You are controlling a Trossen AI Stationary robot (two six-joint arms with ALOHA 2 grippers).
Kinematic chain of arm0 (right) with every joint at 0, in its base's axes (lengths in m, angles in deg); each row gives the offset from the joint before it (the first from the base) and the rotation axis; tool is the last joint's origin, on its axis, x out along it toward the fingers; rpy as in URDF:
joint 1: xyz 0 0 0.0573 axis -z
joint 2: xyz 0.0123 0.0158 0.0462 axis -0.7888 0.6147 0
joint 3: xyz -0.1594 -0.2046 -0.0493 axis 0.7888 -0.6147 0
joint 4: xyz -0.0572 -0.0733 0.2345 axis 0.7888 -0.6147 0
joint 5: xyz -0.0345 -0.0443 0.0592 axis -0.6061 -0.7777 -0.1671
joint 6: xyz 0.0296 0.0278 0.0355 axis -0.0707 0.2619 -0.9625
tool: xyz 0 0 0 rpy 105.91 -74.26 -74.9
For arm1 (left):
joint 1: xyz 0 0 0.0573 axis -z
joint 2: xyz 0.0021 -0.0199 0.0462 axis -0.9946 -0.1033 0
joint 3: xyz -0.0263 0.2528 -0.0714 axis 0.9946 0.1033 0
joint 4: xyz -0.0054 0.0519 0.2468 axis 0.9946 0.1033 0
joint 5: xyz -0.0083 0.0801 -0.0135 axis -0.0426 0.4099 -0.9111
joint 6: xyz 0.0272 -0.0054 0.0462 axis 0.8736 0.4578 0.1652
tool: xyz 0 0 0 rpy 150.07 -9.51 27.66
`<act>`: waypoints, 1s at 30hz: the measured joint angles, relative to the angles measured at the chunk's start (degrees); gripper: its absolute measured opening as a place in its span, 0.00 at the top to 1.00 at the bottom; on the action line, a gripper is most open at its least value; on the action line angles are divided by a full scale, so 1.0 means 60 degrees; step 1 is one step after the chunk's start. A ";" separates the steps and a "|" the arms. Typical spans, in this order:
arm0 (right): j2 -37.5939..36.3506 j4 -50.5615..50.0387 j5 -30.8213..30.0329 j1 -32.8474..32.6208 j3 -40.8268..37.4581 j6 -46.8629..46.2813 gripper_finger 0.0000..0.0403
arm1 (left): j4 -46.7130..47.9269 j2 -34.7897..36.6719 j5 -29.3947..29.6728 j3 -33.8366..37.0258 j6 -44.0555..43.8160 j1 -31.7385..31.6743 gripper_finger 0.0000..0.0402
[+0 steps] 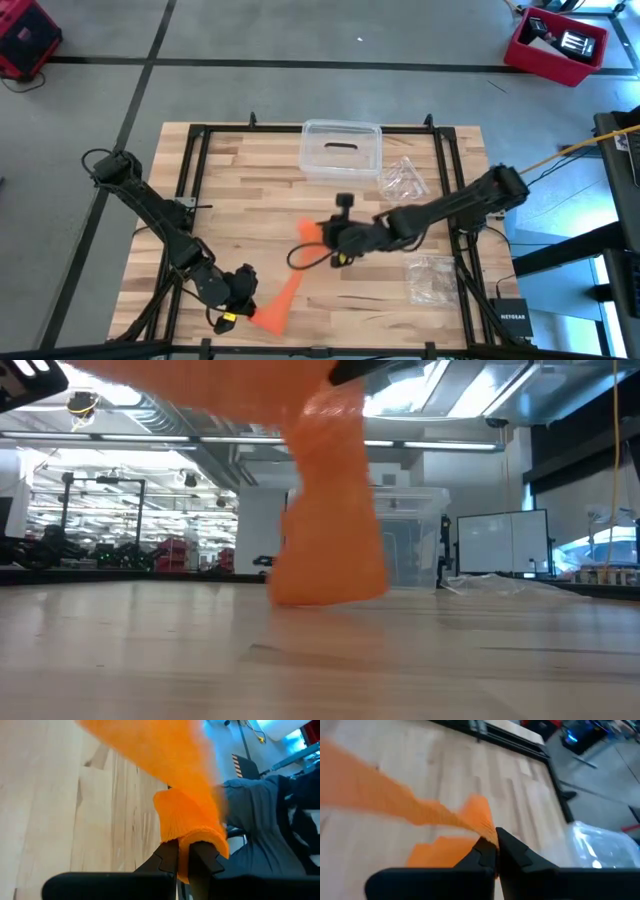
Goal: Roll bandage
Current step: Roll the orange bandage
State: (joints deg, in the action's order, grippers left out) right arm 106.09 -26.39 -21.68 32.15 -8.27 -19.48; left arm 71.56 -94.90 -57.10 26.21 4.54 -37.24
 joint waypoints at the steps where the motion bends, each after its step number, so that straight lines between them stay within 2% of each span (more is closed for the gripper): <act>1: -0.0119 -0.0224 -0.0015 0.0096 0.0005 -0.0148 0.97 | -0.0010 0.0000 0.0004 0.0000 0.0017 0.0010 0.96; 6: -0.0144 -0.1799 -0.0263 0.0535 -0.0017 -0.0158 0.99 | -0.0537 0.0000 0.0022 0.0000 0.0665 0.0264 0.96; 8: -0.0162 -0.1941 -0.0319 0.0701 -0.0013 -0.0215 0.99 | -0.0582 0.0000 0.0042 0.0000 0.0634 0.0352 0.96; 10: -0.0162 -0.1883 0.0151 0.0848 -0.0011 -0.0401 0.98 | -0.0579 0.0000 0.0167 0.0000 0.0565 0.0390 0.96; 14: 0.0047 -0.1628 0.1757 0.1101 -0.0011 -0.0502 0.91 | -0.1066 0.0000 0.0337 0.0000 0.0893 0.0351 0.96; 18: 0.0176 -0.1632 0.2198 0.1092 -0.0011 -0.0713 0.80 | -0.1900 0.0021 0.0308 -0.0004 0.1406 0.0258 0.96; 22: 0.0077 -0.1851 0.2334 0.1055 0.0026 -0.0795 0.65 | -0.2328 0.0200 0.0321 -0.0198 0.1750 0.0095 0.96; 26: -0.0267 -0.3791 0.2394 0.0988 0.1074 -0.0898 0.51 | -0.2335 0.0557 0.0947 -0.0542 0.2958 -0.0023 0.96; 30: -0.0449 -0.5560 0.2783 0.0823 0.2154 -0.1600 0.43 | -0.2366 0.1035 0.1972 -0.0947 0.4386 -0.0266 0.96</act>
State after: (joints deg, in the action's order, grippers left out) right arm 103.40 -59.75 -4.98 37.09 4.65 -29.08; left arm 57.36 -88.69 -45.27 20.53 30.86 -38.84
